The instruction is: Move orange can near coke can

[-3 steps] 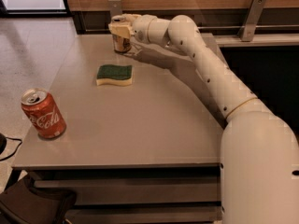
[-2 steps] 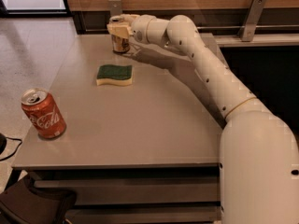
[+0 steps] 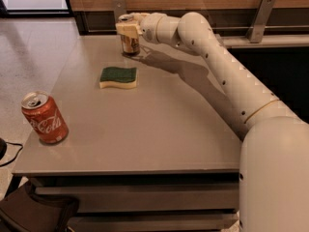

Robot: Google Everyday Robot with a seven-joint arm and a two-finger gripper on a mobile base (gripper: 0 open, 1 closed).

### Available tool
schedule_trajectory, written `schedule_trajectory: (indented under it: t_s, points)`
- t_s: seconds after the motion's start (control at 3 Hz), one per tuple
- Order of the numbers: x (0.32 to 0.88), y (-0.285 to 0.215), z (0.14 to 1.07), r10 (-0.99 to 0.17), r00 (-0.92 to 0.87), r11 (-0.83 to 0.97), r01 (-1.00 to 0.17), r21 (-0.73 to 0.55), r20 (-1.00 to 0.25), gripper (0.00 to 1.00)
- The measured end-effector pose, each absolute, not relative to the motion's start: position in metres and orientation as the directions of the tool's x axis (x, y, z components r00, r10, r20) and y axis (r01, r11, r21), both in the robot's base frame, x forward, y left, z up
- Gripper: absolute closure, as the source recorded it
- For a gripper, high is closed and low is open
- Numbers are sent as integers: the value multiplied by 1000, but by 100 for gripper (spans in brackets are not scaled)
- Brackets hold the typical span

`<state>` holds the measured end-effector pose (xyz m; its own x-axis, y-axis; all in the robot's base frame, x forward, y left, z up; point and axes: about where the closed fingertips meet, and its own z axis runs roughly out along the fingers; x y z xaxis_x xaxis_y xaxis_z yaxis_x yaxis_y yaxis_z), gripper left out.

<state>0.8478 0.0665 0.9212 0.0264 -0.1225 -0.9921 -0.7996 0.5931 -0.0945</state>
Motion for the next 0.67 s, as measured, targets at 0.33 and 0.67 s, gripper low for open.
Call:
schedule_trajectory:
  t_s: [0.33, 0.67]
  points:
    - [830, 32, 945, -166, 20, 653, -747, -125, -986, 100]
    - [790, 7, 974, -171, 30, 693, -707, -141, -985, 100]
